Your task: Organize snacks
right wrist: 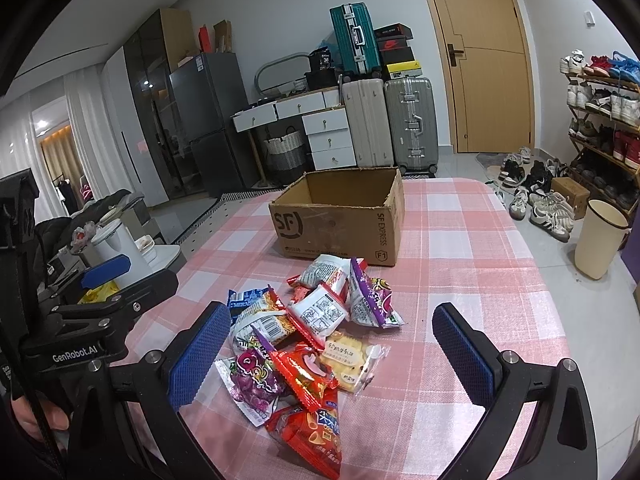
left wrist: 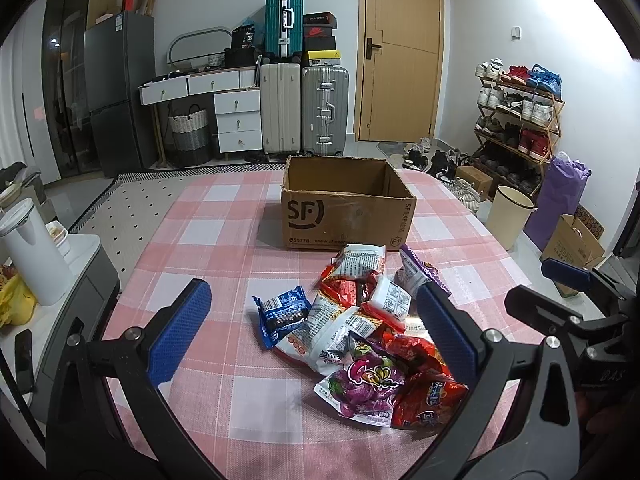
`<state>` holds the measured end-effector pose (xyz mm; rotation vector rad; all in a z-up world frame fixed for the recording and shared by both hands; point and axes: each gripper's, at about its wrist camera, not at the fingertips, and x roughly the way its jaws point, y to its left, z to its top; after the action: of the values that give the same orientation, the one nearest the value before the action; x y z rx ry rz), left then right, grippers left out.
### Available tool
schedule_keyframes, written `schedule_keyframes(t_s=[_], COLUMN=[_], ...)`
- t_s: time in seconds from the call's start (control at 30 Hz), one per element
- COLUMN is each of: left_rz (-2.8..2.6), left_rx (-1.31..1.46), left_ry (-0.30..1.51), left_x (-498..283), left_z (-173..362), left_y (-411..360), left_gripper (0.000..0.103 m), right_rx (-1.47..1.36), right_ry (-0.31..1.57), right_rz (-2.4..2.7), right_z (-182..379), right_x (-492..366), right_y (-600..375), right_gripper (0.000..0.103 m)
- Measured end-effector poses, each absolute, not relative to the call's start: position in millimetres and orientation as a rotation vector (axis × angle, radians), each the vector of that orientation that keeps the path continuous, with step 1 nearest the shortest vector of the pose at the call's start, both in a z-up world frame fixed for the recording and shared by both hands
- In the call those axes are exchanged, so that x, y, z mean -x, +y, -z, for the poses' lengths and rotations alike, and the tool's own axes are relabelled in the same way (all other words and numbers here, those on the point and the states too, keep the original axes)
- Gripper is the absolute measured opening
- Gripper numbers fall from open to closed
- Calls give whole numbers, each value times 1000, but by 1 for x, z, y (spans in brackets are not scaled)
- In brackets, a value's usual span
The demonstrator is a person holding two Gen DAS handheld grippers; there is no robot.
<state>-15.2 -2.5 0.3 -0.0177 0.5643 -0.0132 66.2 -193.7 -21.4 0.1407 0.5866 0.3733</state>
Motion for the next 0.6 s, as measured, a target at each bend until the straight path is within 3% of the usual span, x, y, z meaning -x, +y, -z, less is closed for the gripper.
schedule_keyframes(t_s=[0.6], left_rz=[19], left_rx=[46], left_ry=[584], left_x=[20], left_z=[11], left_y=[1], left_gripper=[102], right_rx=[-121], right_ry=[673], right_rz=[-518], right_z=[62], right_x=[-59], right_y=[-181], right_gripper=[103])
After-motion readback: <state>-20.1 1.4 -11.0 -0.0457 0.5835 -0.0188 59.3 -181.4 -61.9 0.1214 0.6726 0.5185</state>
